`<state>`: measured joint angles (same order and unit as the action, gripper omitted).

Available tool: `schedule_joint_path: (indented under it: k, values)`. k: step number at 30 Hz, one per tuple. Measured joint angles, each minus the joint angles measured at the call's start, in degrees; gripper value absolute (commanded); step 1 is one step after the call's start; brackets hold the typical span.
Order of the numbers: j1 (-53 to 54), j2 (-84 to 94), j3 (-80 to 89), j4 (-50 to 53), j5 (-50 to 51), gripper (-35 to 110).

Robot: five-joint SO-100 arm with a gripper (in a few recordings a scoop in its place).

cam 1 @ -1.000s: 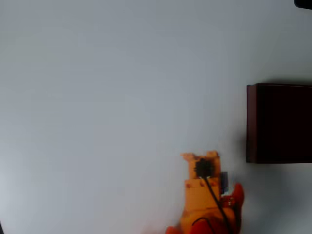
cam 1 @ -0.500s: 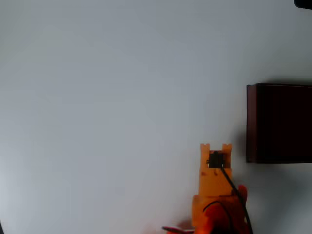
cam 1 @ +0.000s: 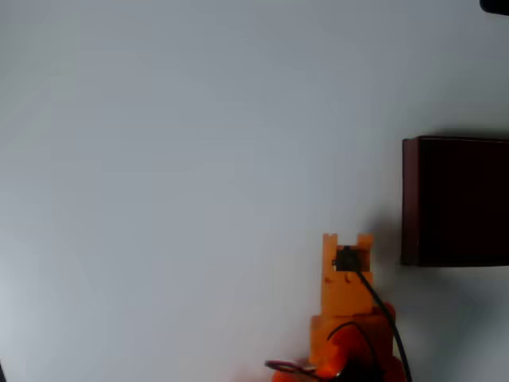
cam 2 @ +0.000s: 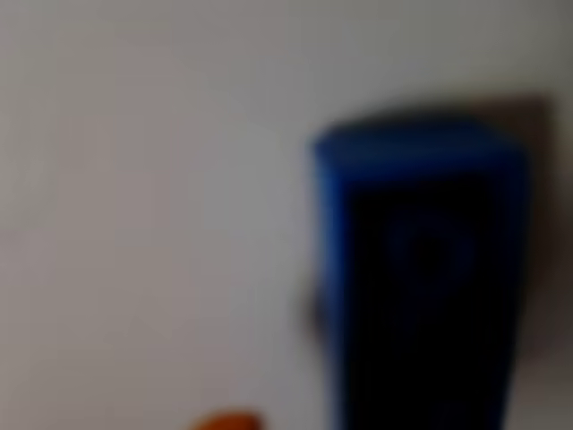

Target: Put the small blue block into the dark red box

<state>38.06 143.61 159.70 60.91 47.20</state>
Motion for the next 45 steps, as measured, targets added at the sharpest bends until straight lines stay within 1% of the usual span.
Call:
schedule_joint_path:
  k: [6,9,14,19,25,27,31,32,35,37,40,45]
  values:
    - [-1.1,-3.2,0.3,-0.7,0.4,23]
    - [-0.9,-8.0,-0.9,-1.2,0.4,22]
    - [-0.3,-16.9,-5.7,-1.2,0.1,11]
    - [0.4,-21.1,-8.7,-2.1,-1.1,0]
    - [0.3,-21.3,-9.8,-2.1,-1.8,0]
    - [0.3,-16.7,-9.8,-1.0,-2.2,0]
    - [0.5,-5.5,-13.5,8.0,-4.3,0]
    - [0.7,-4.0,-15.6,11.0,-4.6,0]
    - [0.7,-3.0,-21.6,14.0,-6.2,0]
    - [0.5,-4.0,-24.6,13.3,-6.9,0]
    - [0.4,-9.2,-28.7,9.6,-9.1,0]
    - [0.4,-24.4,-38.3,3.5,-11.4,0]
